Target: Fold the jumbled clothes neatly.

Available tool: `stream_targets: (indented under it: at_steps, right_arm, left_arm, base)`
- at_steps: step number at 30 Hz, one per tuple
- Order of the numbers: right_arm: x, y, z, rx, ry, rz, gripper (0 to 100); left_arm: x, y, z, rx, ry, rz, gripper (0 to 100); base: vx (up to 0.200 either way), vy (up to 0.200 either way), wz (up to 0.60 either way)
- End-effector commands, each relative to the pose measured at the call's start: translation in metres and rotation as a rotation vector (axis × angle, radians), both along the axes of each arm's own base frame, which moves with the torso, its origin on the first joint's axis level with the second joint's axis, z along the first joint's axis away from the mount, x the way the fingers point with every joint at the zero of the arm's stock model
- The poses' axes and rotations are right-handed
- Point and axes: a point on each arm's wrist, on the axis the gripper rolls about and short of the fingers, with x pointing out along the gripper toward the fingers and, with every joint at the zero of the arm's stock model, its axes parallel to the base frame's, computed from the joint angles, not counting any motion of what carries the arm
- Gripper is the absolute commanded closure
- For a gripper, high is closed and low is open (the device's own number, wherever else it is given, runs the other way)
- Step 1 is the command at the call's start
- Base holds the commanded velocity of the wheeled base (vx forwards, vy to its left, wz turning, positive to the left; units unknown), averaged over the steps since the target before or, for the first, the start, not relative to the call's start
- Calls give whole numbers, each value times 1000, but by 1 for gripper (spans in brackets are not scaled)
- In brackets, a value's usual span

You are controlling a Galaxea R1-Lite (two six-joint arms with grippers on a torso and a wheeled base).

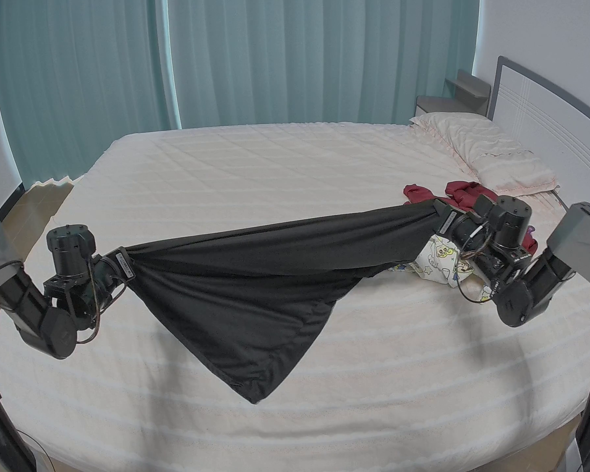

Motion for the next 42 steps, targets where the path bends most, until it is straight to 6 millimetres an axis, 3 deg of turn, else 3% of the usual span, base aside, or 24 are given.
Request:
stream_targets:
  at_steps: [1,2,3,4,8,11,12,14,17,21,24,28,38,40,42]
  right_arm:
    - [-57,-22,49,30,-96,-2,100]
    - [-74,-25,61,58,-112,12,100]
    - [-76,-25,62,60,-113,14,100]
    - [-95,-27,72,76,-126,39,100]
    - [-134,-29,87,81,-163,75,100]
    - [-148,-30,97,88,-196,85,100]
    - [-166,-33,110,94,-238,90,100]
    - [-176,-33,116,98,-251,100,100]
    - [-212,-35,134,109,-270,154,100]
    - [-234,-38,146,96,-252,213,100]
    - [-236,-39,148,97,-250,216,100]
    - [-251,-39,165,167,-267,303,100]
    - [-258,-36,186,306,-230,464,100]
    - [-249,-34,183,339,-143,502,100]
    - [-223,-30,175,355,-36,496,100]
  left_arm:
    - [-49,2,50,-9,-141,-6,100]
    - [-63,2,61,-11,-179,-10,100]
    - [-64,2,61,-11,-178,-10,100]
    - [-77,3,69,-13,-208,-20,100]
    - [-103,3,79,-14,-255,-37,100]
    - [-114,4,87,-16,-293,-37,100]
    - [-125,4,97,-16,-337,-37,100]
    - [-132,5,102,-16,-351,-37,100]
    - [-161,6,113,-19,-356,-46,100]
    - [-188,5,119,-30,-323,-129,100]
    - [-190,5,119,-31,-315,-138,100]
    - [-199,6,126,-39,-294,-150,100]
    - [-204,6,142,-73,-334,-151,100]
    - [-201,5,138,-89,-270,-158,100]
    - [-182,3,123,-105,-138,-203,100]
  base:
    - [0,0,0]
    - [0,0,0]
    - [0,0,0]
    - [0,0,0]
    - [0,0,0]
    - [0,0,0]
    - [0,0,0]
    - [0,0,0]
    - [0,0,0]
    - [0,0,0]
    - [0,0,0]
    - [0,0,0]
    - [0,0,0]
    - [0,0,0]
    - [0,0,0]
